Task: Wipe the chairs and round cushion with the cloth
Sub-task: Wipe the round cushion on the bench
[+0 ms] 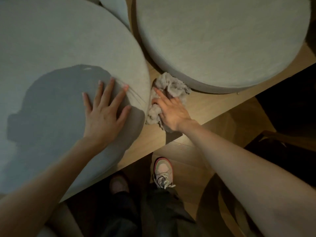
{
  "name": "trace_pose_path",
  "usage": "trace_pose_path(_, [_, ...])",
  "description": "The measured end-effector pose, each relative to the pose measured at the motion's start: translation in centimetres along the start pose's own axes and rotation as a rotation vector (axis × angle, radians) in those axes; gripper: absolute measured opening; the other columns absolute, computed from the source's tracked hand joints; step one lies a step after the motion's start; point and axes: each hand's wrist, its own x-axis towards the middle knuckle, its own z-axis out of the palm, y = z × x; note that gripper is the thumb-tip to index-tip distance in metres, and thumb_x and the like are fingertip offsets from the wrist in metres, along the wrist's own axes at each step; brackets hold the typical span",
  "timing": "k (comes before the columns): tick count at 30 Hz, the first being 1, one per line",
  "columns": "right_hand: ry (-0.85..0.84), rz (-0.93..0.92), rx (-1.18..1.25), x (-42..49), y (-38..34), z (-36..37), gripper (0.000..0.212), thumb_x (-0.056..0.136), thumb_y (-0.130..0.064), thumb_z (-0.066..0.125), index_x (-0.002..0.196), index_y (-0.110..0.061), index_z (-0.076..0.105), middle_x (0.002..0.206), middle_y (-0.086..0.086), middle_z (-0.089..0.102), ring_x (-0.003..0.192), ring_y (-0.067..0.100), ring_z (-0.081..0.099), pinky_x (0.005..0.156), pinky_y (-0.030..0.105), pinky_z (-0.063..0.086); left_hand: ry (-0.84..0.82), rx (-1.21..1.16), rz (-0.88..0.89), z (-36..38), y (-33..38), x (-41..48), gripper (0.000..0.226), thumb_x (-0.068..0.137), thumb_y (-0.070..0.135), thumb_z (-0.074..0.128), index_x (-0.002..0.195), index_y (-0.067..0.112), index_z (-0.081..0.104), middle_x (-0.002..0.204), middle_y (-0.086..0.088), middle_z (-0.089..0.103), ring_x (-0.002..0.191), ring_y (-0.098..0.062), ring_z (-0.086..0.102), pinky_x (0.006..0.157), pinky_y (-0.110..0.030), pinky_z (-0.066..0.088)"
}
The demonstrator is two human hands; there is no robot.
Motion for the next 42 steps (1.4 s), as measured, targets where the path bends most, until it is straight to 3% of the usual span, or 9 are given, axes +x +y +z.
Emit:
trace_pose_path(6, [0.057,0.256,0.005,-5.5,-3.0,4.5,0.062,0.1,-0.037,0.034,0.152,-0.038,0.001,0.158,-0.003,-0.025,0.141,0.034,-0.03,0.114,0.058,-0.016,0.04,-0.043,-0.002,0.3,-2.4,-2.5,0.055,0.098,0.055,0.025,0.15,0.039,0.016,0.161,0.002,-0.001,0.147,-0.021,-0.01,0.114,-0.058,-0.011])
trace_pose_path(13, [-0.097,0.003,-0.16,-10.0,-2.8,7.7,0.071,0.096,-0.039,0.036,0.147,-0.042,-0.014,0.152,-0.006,-0.035,0.138,0.031,-0.036,0.115,0.056,-0.016,0.035,-0.038,0.012,1.3,-3.0,-7.1,0.058,0.095,0.051,0.023,0.151,0.034,0.016,0.161,-0.002,0.001,0.148,-0.026,-0.006,0.117,-0.053,-0.006])
trace_pose_path(19, [0.046,0.591,0.074,-7.4,0.3,4.4,0.061,0.1,-0.053,0.022,0.15,-0.038,-0.01,0.156,-0.004,-0.031,0.141,0.034,-0.029,0.114,0.05,-0.016,0.048,-0.032,0.055,1.9,-3.8,-8.3,0.056,0.098,0.05,0.024,0.151,0.034,0.014,0.161,-0.001,-0.001,0.147,-0.024,-0.007,0.119,-0.049,-0.006])
trace_pose_path(25, [0.103,0.296,0.129,-10.4,-10.1,9.5,0.066,0.102,-0.032,0.034,0.149,-0.038,-0.012,0.157,-0.006,-0.027,0.141,0.026,-0.032,0.11,0.045,-0.017,0.063,-0.032,0.101,1.5,-5.1,-9.4,0.058,0.095,0.041,0.047,0.148,0.027,0.028,0.159,-0.006,0.013,0.147,-0.026,0.007,0.118,-0.048,0.003])
trace_pose_path(29, [0.415,0.539,0.705,-12.0,-15.5,8.9,0.04,0.101,-0.021,0.041,0.141,-0.016,0.044,0.141,0.006,0.048,0.135,0.021,0.041,0.113,0.046,0.035,0.007,-0.059,-0.045,0.1,-7.5,-11.7,0.062,0.092,0.045,0.048,0.149,0.028,0.028,0.16,-0.008,0.011,0.147,-0.029,0.006,0.118,-0.053,0.008])
trace_pose_path(32, [0.731,0.512,0.881,-11.8,-17.7,4.1,0.04,0.1,-0.035,0.041,0.128,-0.011,0.055,0.118,0.002,0.063,0.112,0.014,0.059,0.095,0.046,0.05,-0.019,-0.112,-0.182,-1.5,-9.6,-13.9,0.064,0.093,0.043,0.05,0.15,0.029,0.025,0.16,-0.009,0.006,0.146,-0.036,0.002,0.112,-0.063,0.013])
trace_pose_path(36, [0.524,0.129,0.603,-8.2,-19.8,-1.1,0.049,0.101,-0.043,0.034,0.148,-0.028,0.034,0.156,-0.007,0.029,0.147,0.019,0.018,0.119,0.049,0.02,-0.073,-0.252,-0.397,-3.1,-11.8,-15.0,0.065,0.093,0.052,0.045,0.149,0.043,0.014,0.159,0.0,-0.014,0.144,-0.037,-0.016,0.112,-0.067,0.002])
trace_pose_path(39, [0.186,0.119,0.224,-4.8,-20.8,-0.7,0.054,0.099,-0.047,0.037,0.149,-0.045,0.016,0.16,-0.012,-0.014,0.145,0.031,-0.022,0.116,0.059,-0.005,-0.156,-0.233,-0.47,-3.5,-13.1,-14.8,0.068,0.091,0.059,0.043,0.148,0.047,0.008,0.158,-0.006,-0.021,0.142,-0.041,-0.019,0.114,-0.062,0.0])
trace_pose_path(42, [0.194,0.204,0.03,-3.6,-21.3,0.7,0.055,0.092,-0.054,0.048,0.143,-0.04,0.034,0.162,-0.001,-0.001,0.143,0.043,-0.008,0.113,0.062,0.001,-0.053,-0.195,-0.434,-3.9,-13.4,-14.1,0.063,0.089,0.053,0.053,0.145,0.037,0.03,0.153,-0.02,0.009,0.141,-0.042,0.009,0.114,-0.056,0.017])
